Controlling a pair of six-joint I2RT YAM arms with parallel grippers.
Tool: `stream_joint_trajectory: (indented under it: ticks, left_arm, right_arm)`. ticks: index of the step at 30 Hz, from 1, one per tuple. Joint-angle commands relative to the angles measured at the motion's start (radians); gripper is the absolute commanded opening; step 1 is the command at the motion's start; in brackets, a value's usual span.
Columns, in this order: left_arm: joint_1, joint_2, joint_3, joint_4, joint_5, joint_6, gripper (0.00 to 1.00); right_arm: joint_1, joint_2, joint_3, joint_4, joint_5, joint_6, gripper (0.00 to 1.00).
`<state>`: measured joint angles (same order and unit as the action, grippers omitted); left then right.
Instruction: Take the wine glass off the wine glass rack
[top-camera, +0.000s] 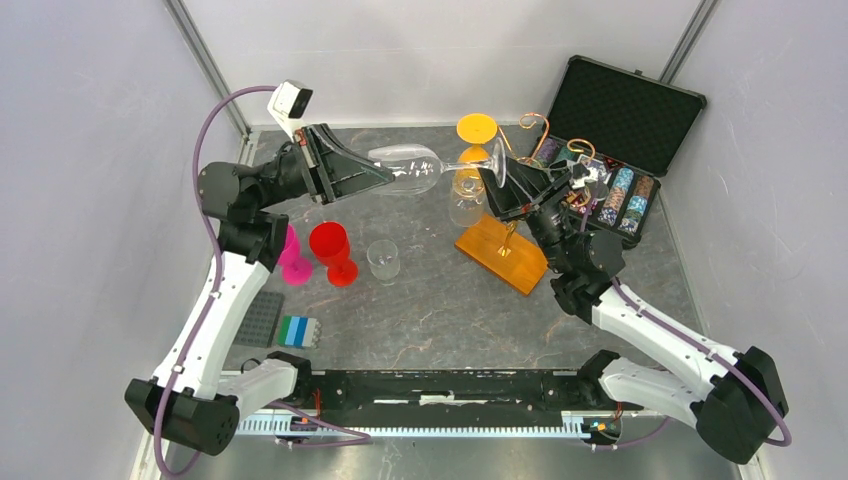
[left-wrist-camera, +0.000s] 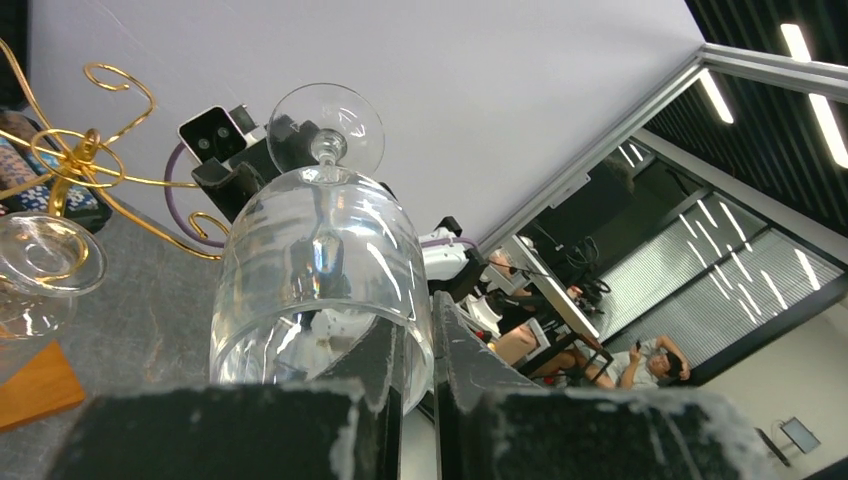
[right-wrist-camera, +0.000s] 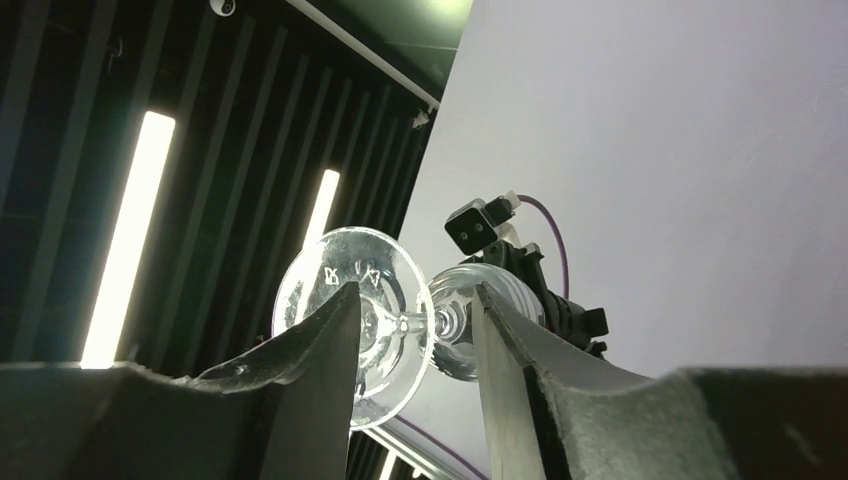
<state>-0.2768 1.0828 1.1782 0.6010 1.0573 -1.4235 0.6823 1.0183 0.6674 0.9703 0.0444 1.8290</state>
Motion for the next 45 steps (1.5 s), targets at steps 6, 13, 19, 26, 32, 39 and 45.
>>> stream_joint_trajectory:
  ticks: [6,13,19,26,32,39,45]
  left_arm:
    - [-0.004,-0.078,0.173,-0.366,-0.119,0.345,0.02]
    - [-0.004,-0.129,0.336,-0.776,-0.262,0.649,0.02]
    - [-0.004,-0.119,0.445,-1.191,-0.452,0.928,0.02]
    - [-0.005,-0.081,0.464,-1.547,-0.565,1.141,0.02]
    - [-0.030,-0.083,0.372,-1.591,-0.569,1.150,0.02]
    - [-0.340,-0.019,0.293,-1.589,-0.835,1.098,0.02]
    - [-0.547,0.114,0.278,-1.588,-1.017,1.037,0.02]
  right_arm:
    - [0.002,-0.006,0.133,-0.170,-0.092,-0.194,0.64]
    - [0.003,-0.058,0.212,-0.368,-0.051,-0.384,0.81]
    - [0.000,-0.068,0.262,-0.491,-0.061,-0.556,0.82]
    - [0.001,-0.077,0.375,-0.706,-0.105,-0.905,0.82]
    - [0.000,-0.141,0.364,-0.748,-0.094,-1.057,0.83]
    - [0.000,-0.215,0.352,-0.816,-0.051,-1.127,0.83]
    - [0.000,-0.270,0.349,-0.870,0.013,-1.151,0.83]
